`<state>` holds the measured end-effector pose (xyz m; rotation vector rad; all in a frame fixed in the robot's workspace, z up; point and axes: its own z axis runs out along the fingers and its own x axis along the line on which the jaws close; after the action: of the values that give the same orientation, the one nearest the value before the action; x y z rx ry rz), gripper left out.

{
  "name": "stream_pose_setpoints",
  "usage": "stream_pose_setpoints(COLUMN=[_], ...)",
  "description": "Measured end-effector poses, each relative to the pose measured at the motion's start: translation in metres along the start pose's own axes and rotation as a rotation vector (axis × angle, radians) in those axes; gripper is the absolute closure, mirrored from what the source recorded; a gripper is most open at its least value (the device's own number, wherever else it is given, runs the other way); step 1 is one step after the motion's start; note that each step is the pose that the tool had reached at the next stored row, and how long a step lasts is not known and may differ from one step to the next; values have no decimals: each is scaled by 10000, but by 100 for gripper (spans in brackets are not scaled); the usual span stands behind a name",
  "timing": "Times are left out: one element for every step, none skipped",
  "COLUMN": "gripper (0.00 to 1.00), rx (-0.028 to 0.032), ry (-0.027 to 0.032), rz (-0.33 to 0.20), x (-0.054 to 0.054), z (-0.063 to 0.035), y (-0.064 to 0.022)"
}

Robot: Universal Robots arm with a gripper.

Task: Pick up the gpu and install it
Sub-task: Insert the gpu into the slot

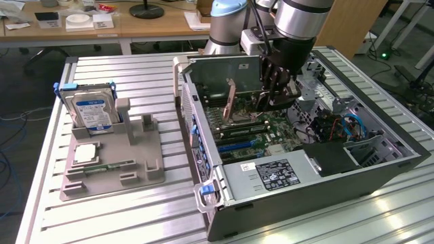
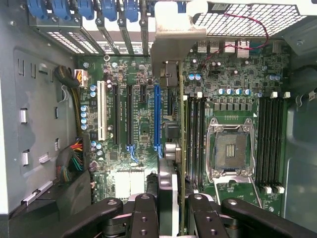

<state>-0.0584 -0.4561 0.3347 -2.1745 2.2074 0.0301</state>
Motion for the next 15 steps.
stream_pose_setpoints(gripper=[72, 72, 72, 72, 72, 72, 72, 72, 72, 72, 72, 72, 72, 72, 72], rx=[0, 0, 0, 0, 0, 0, 0, 0, 0, -2, -2, -2, -2, -2, -3], ry=[0, 1, 0, 1, 0, -7, -22, -43, -81, -132, -179, -221, -244, -244, -243], rz=[0, 0, 0, 0, 0, 0, 2, 2, 1, 2, 3, 5, 5, 5, 5], x=[0, 0, 0, 0, 0, 0, 0, 0, 0, 0, 1, 1, 1, 1, 2], z=[0, 0, 0, 0, 0, 0, 1, 2, 5, 9, 14, 21, 30, 40, 51], y=[0, 0, 0, 0, 0, 0, 1, 1, 0, 0, 1, 1, 1, 1, 1])
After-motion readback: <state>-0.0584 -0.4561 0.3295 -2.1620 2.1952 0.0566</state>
